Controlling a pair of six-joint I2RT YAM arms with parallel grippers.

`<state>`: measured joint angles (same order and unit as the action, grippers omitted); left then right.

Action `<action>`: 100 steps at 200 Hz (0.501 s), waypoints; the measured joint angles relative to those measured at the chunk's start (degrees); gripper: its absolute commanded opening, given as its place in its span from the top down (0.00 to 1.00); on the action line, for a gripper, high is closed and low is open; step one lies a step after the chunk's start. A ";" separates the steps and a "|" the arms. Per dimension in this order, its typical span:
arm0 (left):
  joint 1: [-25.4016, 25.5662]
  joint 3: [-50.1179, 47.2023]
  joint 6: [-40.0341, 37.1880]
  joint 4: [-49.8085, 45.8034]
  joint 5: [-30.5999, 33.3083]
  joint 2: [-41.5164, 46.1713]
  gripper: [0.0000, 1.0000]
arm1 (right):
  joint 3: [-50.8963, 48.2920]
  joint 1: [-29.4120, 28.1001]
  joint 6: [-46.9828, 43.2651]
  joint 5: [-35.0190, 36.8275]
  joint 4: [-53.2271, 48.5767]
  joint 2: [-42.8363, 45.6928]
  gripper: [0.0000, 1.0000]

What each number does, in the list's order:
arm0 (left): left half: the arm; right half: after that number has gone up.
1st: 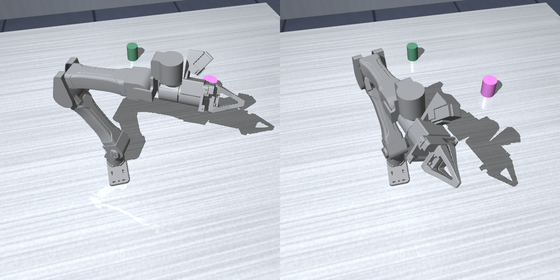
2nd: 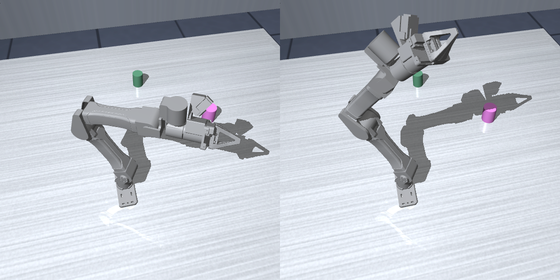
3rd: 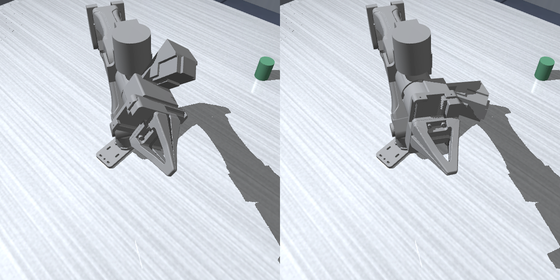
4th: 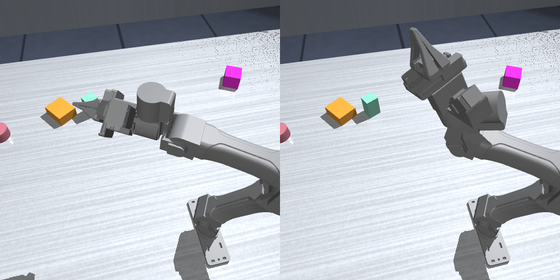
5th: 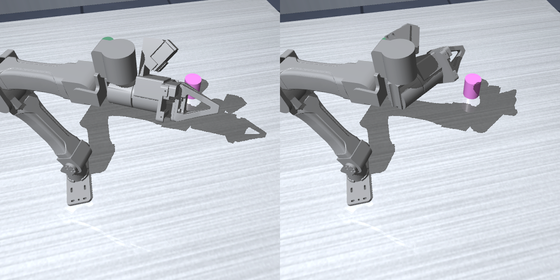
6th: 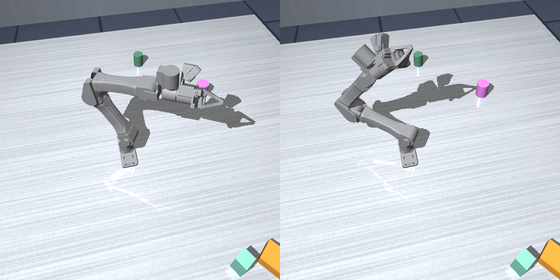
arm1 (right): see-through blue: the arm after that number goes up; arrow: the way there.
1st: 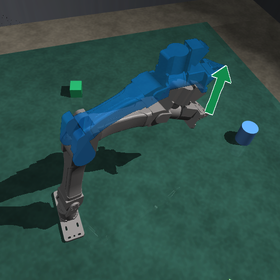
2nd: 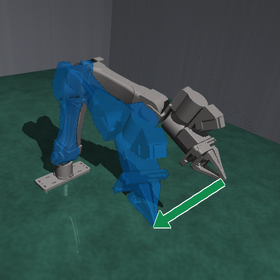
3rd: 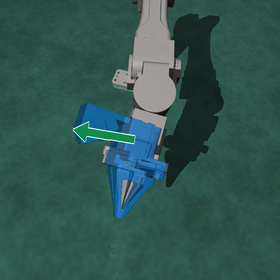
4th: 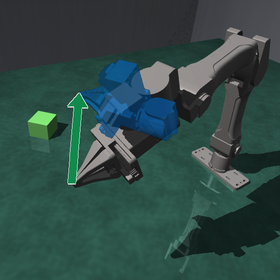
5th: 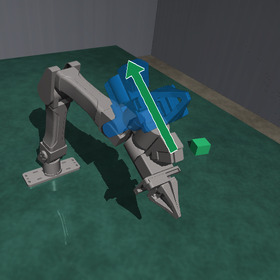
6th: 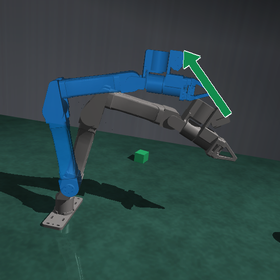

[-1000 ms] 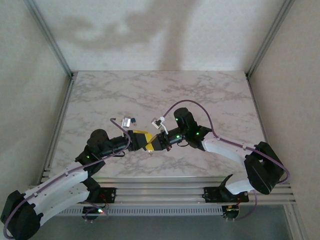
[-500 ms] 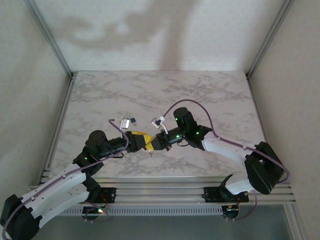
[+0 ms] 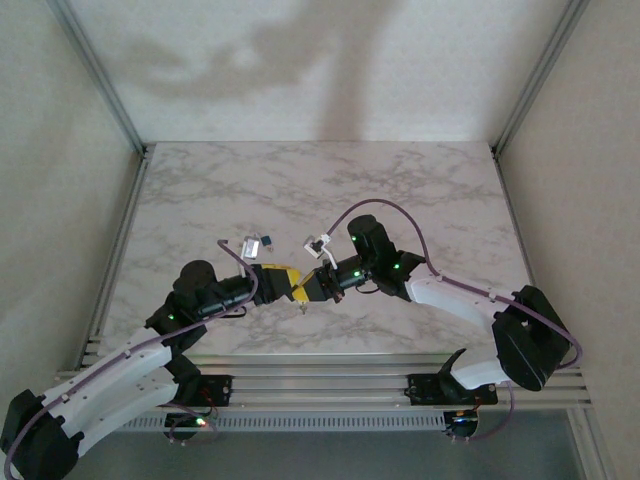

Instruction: Lock with the key

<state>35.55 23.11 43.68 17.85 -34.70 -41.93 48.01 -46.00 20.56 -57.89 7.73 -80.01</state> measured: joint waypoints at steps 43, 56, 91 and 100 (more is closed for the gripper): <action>0.00 0.00 -0.20 -1.40 0.72 1.42 0.42 | 0.00 0.13 0.02 0.46 -0.02 0.09 1.00; 0.00 0.00 -0.17 -1.46 1.01 1.77 0.43 | 0.00 0.28 0.04 0.48 0.00 0.11 1.00; 0.00 0.00 -0.15 -1.44 1.07 2.19 0.46 | 0.00 0.50 0.22 0.85 0.15 0.15 1.00; 0.00 0.00 -0.15 -1.44 1.07 2.19 0.46 | 0.00 0.52 0.26 0.85 0.17 0.13 1.00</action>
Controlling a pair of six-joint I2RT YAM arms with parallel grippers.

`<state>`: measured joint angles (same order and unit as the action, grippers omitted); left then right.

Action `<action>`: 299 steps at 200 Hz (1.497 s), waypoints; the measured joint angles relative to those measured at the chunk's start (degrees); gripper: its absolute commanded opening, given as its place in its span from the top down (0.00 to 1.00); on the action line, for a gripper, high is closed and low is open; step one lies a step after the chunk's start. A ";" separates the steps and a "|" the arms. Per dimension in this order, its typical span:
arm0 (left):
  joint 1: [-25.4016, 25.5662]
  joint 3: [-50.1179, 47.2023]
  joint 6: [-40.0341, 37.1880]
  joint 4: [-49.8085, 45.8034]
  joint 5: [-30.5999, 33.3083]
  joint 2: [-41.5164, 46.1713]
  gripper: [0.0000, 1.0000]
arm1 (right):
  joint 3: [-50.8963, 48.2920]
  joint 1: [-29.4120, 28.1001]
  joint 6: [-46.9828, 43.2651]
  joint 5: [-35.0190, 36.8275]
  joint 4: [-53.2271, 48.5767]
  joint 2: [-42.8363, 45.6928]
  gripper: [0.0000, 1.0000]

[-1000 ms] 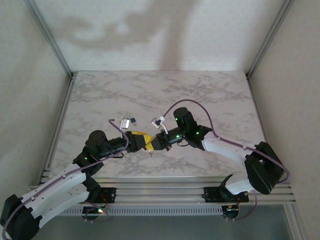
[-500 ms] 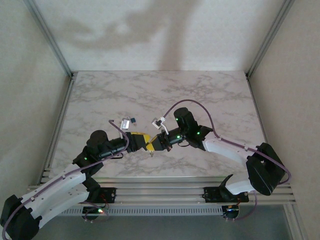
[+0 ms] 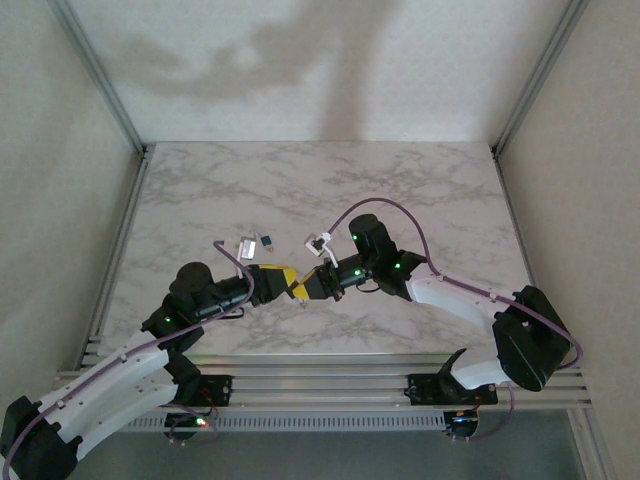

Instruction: Lock with the key

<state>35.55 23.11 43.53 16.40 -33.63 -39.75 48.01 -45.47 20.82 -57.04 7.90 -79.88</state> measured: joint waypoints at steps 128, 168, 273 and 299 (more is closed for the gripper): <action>0.00 -1.27 -0.04 -0.09 1.60 0.68 0.61 | -0.57 0.50 1.49 -1.33 2.14 1.77 1.00; 0.00 -1.29 -0.04 -0.22 2.40 2.45 0.61 | -0.59 0.50 1.73 -1.55 2.16 1.79 1.00; 0.00 -1.88 -0.02 -0.59 2.38 2.62 0.70 | -0.61 0.50 2.54 -1.57 2.62 1.79 1.00; 0.00 -1.88 -0.04 -0.61 2.40 2.64 0.71 | -0.83 0.57 2.58 -1.70 3.06 1.79 1.00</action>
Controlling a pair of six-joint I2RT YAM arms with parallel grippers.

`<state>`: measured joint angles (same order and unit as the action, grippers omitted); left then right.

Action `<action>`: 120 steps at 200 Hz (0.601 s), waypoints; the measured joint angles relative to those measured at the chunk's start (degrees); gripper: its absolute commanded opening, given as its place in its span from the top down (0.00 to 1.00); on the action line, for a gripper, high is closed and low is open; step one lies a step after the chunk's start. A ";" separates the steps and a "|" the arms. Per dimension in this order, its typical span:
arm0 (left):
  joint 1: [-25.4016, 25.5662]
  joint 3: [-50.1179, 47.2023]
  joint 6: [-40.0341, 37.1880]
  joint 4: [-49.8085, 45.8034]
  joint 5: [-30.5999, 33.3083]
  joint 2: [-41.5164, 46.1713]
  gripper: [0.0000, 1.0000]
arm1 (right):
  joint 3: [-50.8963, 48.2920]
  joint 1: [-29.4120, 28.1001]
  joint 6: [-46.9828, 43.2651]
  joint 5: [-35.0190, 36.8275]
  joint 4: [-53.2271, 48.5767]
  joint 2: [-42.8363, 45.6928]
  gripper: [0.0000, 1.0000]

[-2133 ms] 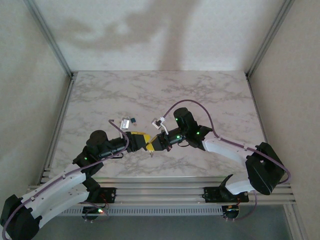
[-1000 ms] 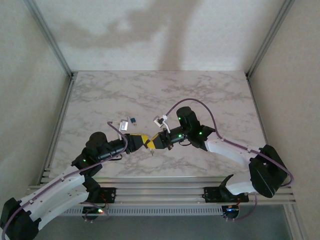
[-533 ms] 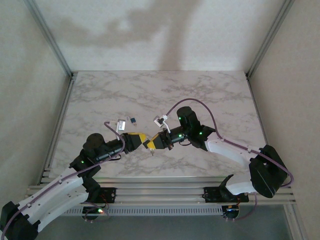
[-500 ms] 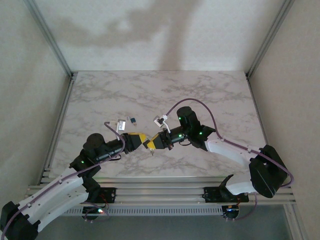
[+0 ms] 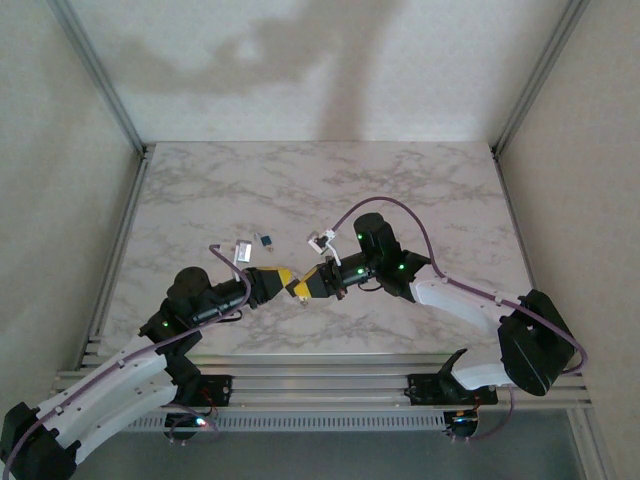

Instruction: Lock with the key

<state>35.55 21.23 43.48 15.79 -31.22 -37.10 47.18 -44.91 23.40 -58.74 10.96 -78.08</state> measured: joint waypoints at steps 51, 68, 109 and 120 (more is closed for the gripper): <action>0.00 0.00 -0.02 -0.35 0.00 0.42 0.77 | -0.59 0.13 0.24 -0.07 0.42 0.00 1.00; 0.00 0.00 0.00 -0.44 0.00 0.42 0.78 | -0.66 0.15 0.42 -0.07 0.44 0.00 1.00; 0.00 0.00 -0.02 -0.44 -0.02 0.42 0.84 | -0.70 0.15 0.70 -0.07 0.46 0.00 1.00; 0.00 0.00 -0.04 -0.44 -0.02 0.42 0.86 | -0.70 0.20 0.92 -0.07 0.46 0.00 1.00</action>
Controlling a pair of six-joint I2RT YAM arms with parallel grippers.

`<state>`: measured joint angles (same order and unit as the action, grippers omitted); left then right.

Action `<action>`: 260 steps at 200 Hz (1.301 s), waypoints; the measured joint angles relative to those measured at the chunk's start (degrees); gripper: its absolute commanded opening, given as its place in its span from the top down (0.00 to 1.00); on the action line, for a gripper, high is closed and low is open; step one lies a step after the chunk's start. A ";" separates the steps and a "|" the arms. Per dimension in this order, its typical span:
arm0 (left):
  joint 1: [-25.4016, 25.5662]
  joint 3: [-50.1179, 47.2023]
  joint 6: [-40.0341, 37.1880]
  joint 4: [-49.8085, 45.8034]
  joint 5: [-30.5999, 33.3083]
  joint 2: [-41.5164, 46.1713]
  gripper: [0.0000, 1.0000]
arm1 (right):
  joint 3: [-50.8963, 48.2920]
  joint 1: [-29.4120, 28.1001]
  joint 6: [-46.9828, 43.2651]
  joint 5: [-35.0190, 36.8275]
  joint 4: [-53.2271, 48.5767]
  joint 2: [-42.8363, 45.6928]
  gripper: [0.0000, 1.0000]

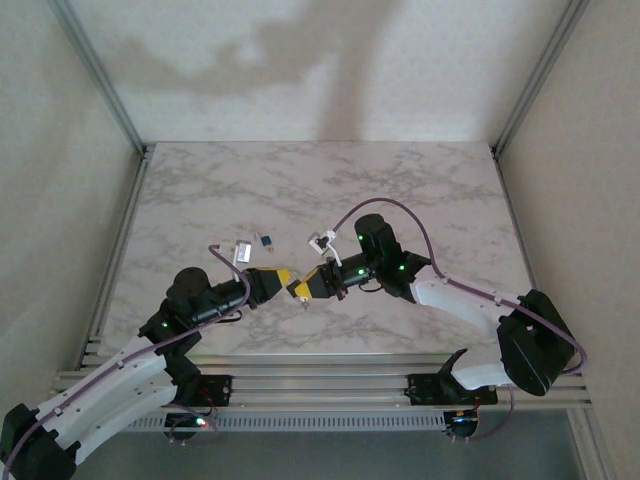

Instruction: Lock with the key

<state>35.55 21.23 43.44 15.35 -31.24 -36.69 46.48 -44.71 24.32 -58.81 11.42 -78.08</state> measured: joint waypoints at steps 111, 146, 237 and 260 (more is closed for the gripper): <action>0.00 -0.59 -0.13 1.99 -0.48 0.35 1.00 | -1.31 0.85 3.63 -2.71 3.98 0.00 1.00; 0.00 -1.92 0.13 5.14 -0.96 0.39 1.00 | -2.71 1.20 7.28 -4.52 8.63 0.00 1.00; 0.00 -5.42 2.51 12.98 -1.79 0.39 1.00 | -2.99 1.33 11.39 -6.84 12.20 -0.61 1.00; 0.00 -5.77 3.06 13.86 -1.77 0.59 1.00 | -2.99 1.33 12.48 -7.10 13.05 -0.79 1.00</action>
<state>35.55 15.46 46.50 29.21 -33.01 -36.10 43.48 -43.38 36.80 -65.91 24.47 -78.87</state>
